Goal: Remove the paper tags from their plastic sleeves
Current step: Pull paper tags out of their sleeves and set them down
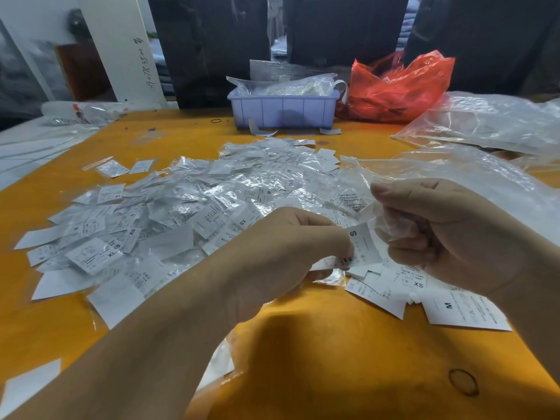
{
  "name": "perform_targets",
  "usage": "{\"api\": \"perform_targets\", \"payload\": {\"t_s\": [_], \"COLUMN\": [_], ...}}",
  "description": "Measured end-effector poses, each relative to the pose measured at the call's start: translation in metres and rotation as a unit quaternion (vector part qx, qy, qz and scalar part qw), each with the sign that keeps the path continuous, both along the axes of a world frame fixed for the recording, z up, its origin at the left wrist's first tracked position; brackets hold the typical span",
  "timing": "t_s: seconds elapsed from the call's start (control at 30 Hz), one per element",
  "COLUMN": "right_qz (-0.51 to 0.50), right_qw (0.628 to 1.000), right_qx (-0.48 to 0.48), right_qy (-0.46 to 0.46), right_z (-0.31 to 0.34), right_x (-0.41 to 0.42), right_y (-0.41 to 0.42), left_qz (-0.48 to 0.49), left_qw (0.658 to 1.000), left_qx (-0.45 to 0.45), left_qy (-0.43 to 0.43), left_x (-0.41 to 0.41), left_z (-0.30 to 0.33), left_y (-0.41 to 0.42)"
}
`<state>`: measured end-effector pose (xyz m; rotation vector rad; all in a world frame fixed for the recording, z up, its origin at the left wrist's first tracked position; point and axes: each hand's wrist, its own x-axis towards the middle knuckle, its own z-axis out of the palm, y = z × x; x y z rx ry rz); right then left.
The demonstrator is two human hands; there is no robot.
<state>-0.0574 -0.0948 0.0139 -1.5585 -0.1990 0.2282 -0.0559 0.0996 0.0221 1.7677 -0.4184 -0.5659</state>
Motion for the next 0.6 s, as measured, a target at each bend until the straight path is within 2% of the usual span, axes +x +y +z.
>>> {"api": "perform_targets", "payload": {"t_s": [0.17,0.6], "right_qz": [-0.004,0.035], "right_qw": [1.0,0.999], "right_qx": [0.007,-0.009], "right_qy": [0.002,0.002], "right_z": [-0.0008,-0.0011], "right_x": [0.0007,-0.0002], "right_y": [-0.0011,0.0018], "left_qz": [0.01,-0.003], "left_qw": [1.0,0.999], "left_qx": [0.023,-0.043], "left_qy": [-0.018,0.029], "left_x": [0.0008,-0.0005], "left_z": [-0.0015,0.0013], "left_y": [-0.0011,-0.0016]}}
